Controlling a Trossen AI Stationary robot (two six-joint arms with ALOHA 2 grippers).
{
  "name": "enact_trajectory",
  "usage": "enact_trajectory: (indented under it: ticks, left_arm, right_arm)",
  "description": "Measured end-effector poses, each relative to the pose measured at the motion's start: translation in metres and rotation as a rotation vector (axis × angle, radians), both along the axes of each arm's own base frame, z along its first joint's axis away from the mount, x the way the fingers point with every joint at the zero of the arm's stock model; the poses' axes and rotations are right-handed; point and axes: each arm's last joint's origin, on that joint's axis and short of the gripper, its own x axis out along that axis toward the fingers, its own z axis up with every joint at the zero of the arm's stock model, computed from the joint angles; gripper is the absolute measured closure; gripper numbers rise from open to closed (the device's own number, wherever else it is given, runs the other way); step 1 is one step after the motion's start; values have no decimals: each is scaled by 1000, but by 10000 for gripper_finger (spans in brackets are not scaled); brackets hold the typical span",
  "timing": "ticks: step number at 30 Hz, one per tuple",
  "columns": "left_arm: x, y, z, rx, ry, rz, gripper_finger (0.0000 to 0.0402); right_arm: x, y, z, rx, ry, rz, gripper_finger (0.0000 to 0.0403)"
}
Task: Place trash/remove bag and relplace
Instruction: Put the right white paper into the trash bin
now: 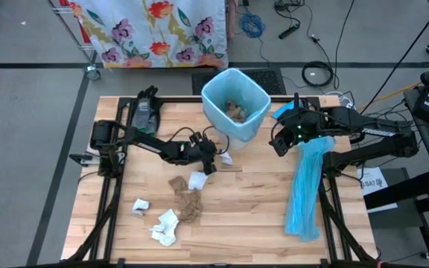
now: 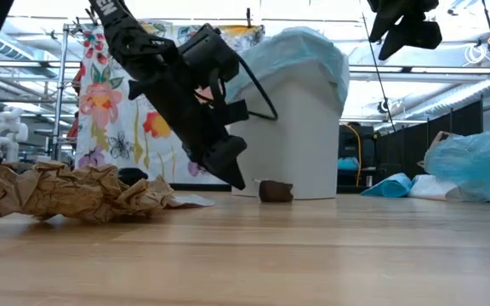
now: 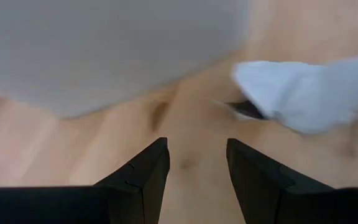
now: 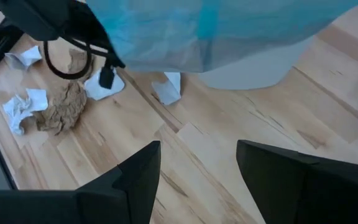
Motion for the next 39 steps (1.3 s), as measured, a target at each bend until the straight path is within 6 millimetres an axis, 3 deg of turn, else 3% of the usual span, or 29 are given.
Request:
enact_trajectory:
  ticks: [10,23,39]
  left_arm:
    - [-4,-20,35,-31,-109,-89,236]
    - [9,-16,37,54,-192,-201,236]
    - [17,-6,-11,10,-92,-213,241]
  right_arm:
    - [0,0,0,-7,2,10,200]
    - [0,0,0,-14,3,17,200]
    - [1,0,1,-11,-6,20,200]
